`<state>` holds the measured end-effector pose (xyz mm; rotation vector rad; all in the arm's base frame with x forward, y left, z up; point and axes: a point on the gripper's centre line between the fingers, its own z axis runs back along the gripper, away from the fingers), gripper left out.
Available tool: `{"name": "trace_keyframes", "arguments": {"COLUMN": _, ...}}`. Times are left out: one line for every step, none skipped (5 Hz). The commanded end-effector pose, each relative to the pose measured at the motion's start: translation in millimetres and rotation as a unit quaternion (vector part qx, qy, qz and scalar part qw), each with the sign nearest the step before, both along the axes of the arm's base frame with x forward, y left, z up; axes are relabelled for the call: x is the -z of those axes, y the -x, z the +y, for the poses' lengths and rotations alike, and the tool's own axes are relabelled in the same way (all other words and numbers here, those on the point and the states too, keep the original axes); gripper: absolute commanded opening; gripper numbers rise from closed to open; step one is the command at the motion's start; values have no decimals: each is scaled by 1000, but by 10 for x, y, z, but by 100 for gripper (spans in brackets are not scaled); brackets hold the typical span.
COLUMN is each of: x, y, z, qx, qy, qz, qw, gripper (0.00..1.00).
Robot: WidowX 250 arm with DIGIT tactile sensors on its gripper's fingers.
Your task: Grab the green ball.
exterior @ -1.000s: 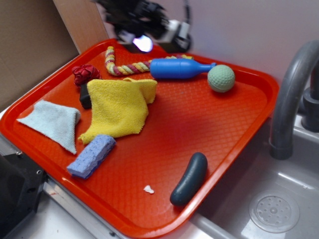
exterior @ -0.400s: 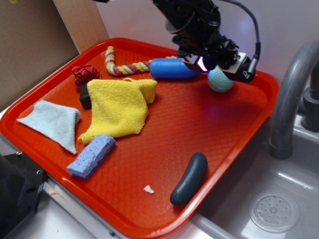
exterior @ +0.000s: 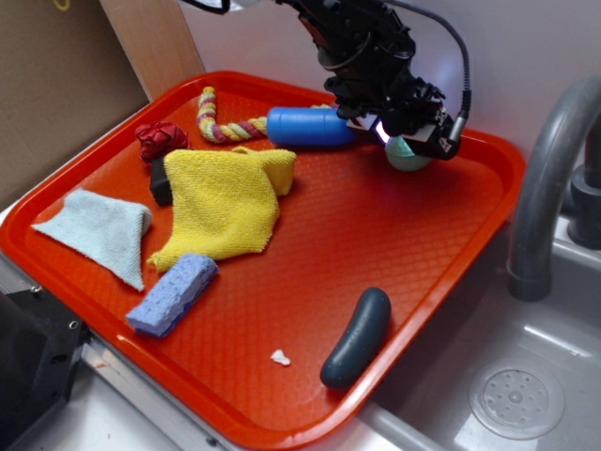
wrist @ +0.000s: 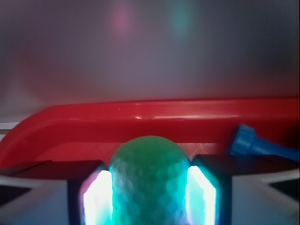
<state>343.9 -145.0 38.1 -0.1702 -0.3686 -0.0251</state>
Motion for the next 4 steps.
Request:
{"name": "trace_keyframes", "arguments": {"x": -629, "y": 375, "z": 263, "qx": -33, "qy": 32, "qz": 1, "qw": 999, "gripper": 0}}
{"name": "trace_keyframes", "arguments": {"x": -1123, "y": 678, "z": 450, "qx": -48, "qy": 93, "qz": 40, "qw": 994, "gripper": 0}}
{"name": "trace_keyframes", "arguments": {"x": -1603, "y": 934, "z": 603, "qx": -45, "qy": 133, "qz": 30, "qw": 990, "gripper": 0}}
{"name": "trace_keyframes", "arguments": {"x": -2115, "y": 1004, "z": 627, "qx": -37, "qy": 141, "qz": 80, "qw": 986, "gripper": 0}}
